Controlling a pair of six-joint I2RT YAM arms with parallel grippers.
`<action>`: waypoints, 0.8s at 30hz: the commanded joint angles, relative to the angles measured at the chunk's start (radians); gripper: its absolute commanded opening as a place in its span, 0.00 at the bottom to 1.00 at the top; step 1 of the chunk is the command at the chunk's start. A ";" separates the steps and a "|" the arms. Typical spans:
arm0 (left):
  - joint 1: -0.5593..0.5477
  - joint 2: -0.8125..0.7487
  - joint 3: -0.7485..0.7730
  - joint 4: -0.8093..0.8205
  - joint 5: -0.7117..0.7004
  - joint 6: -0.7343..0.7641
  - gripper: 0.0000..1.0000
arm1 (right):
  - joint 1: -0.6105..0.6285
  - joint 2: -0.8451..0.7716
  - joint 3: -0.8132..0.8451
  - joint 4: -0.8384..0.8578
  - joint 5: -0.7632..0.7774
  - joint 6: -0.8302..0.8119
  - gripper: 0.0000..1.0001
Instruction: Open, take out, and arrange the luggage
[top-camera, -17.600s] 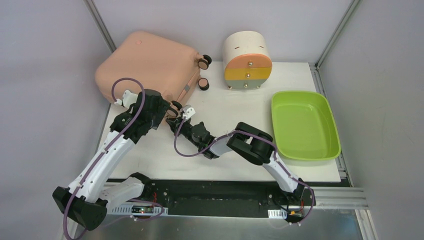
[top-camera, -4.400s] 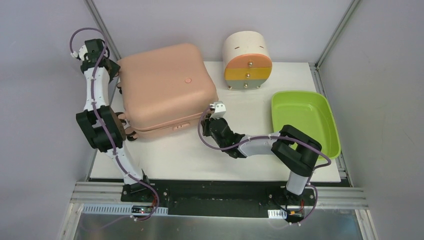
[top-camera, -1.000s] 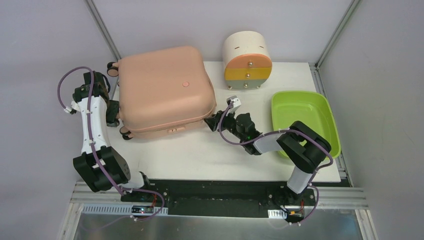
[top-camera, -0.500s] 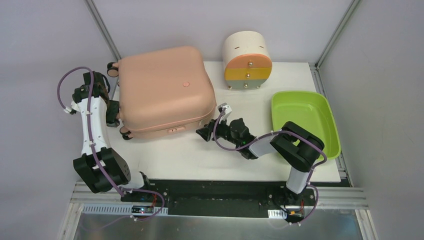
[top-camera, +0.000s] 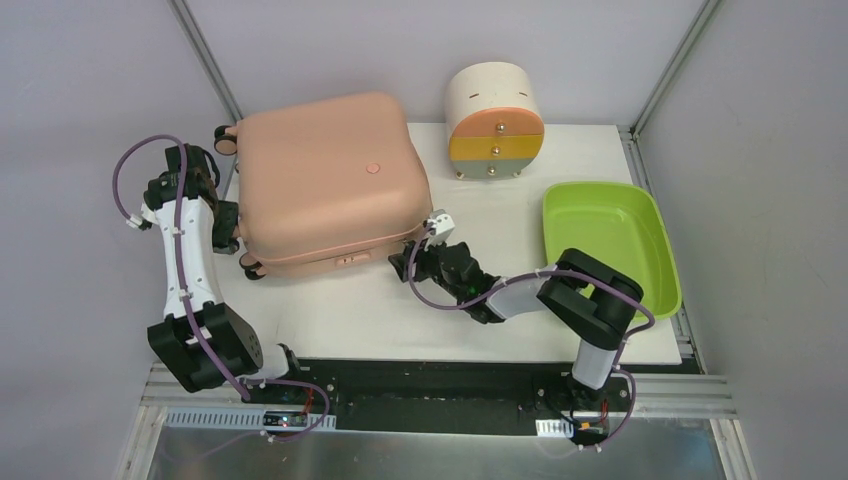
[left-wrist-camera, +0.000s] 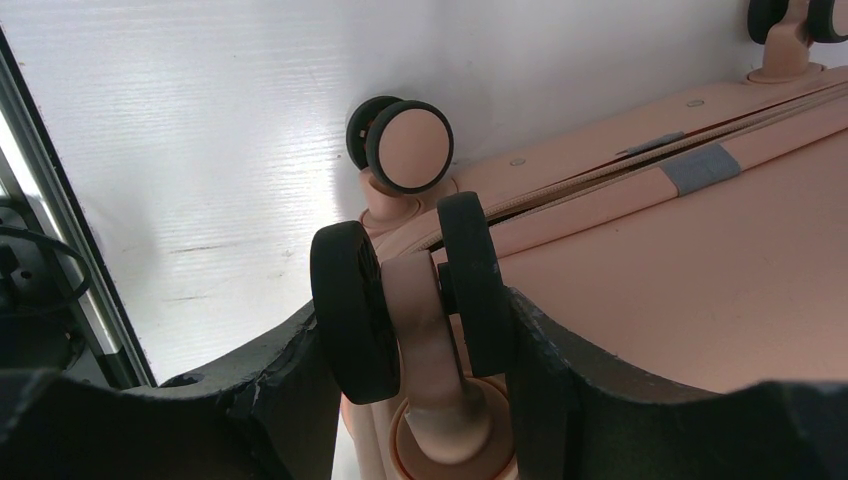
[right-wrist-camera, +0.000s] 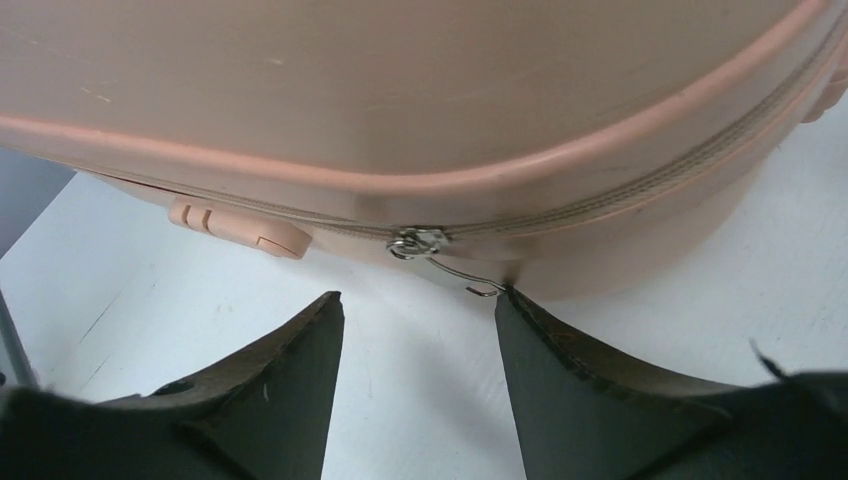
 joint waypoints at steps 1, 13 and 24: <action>-0.009 -0.055 -0.009 -0.105 0.041 0.120 0.00 | 0.042 -0.001 0.090 0.052 0.168 -0.046 0.59; -0.009 -0.055 -0.019 -0.104 0.018 0.138 0.00 | 0.096 0.014 0.169 -0.010 0.448 -0.136 0.32; -0.009 -0.057 0.024 -0.109 -0.049 0.160 0.00 | 0.017 -0.045 0.052 0.051 0.394 -0.153 0.00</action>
